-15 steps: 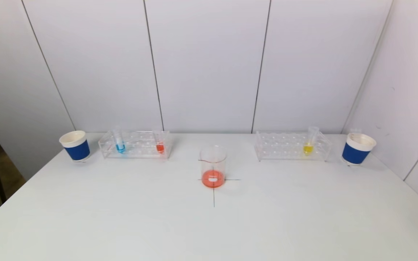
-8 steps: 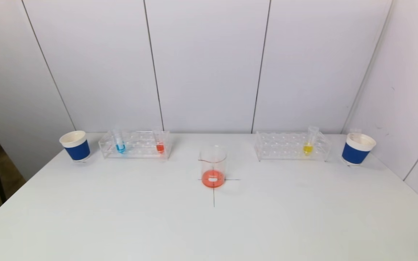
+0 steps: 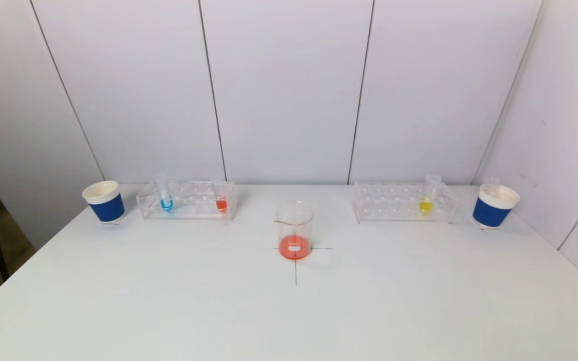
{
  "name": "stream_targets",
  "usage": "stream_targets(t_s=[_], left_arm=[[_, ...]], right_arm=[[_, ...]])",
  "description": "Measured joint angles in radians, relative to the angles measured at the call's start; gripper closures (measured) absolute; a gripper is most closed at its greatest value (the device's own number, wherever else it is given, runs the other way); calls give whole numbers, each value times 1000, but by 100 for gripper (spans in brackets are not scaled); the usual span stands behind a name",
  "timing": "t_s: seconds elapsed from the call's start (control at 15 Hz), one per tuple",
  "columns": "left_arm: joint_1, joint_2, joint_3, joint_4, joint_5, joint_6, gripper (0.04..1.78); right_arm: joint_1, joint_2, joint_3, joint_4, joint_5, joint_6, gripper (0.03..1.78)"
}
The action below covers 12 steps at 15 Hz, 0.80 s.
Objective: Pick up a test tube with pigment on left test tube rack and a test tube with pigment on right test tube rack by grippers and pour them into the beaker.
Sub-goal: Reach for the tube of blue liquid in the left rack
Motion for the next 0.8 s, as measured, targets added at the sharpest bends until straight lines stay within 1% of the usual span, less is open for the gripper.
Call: stream_targets(t_s=[0.2,0.47,0.8], left_arm=[[0,0,0,0,0,0,6],[0,0,0,0,0,0,6],[0,0,0,0,0,1,6]], right_arm=[[-1,-4,15,-18,4,-1,4],[-1,-5,17,-22,-7,28,4],[0,-5,17,-22,-7,29,4]])
